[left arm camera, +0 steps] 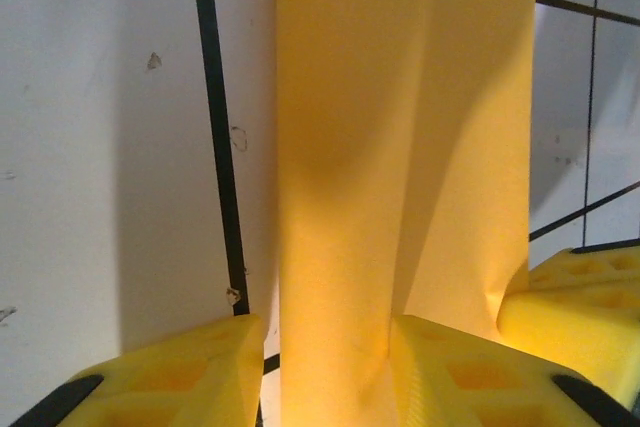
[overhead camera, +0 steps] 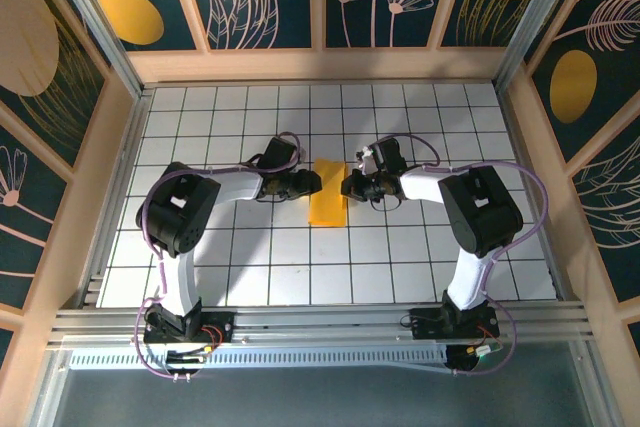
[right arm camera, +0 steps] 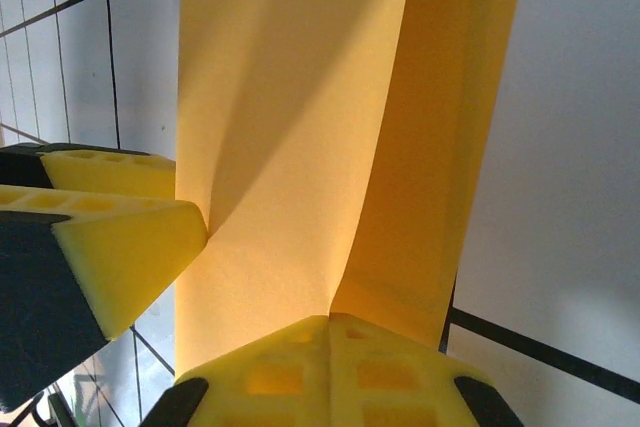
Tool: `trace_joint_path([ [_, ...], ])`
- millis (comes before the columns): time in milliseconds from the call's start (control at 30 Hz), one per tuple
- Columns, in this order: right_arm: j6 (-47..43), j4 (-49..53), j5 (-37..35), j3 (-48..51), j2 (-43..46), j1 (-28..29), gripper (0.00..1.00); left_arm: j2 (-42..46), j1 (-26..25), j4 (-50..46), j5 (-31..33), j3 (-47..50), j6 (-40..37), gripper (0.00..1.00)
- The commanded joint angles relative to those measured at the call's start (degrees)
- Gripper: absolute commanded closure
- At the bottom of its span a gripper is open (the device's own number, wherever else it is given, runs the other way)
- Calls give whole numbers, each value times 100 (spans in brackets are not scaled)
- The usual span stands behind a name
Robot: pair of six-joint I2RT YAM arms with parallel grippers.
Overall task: Fold a paper plane with a square sheet of paper (fold left side to right side)
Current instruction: First fold in half a square sheet of paper at the center of the table.
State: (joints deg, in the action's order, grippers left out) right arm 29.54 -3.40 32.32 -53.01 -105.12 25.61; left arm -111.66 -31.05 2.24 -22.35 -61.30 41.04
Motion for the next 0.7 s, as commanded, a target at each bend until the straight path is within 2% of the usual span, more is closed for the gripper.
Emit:
trace_joint_path([
  [0, -166, 210, -208, -104, 104, 33, 88, -358, -179, -430, 350, -96, -167, 64],
  [300, -389, 578, -1012, 135, 841, -254, 64, -535, -329, -814, 786, -227, -300, 65],
  [433, -414, 585, -1222, 280, 1143, -457, 58, -689, -410, -1055, 992, -414, -371, 65],
  [667, -466, 596, -1289, 377, 1320, -617, 57, -923, -501, -1178, 1101, -636, -289, 61],
])
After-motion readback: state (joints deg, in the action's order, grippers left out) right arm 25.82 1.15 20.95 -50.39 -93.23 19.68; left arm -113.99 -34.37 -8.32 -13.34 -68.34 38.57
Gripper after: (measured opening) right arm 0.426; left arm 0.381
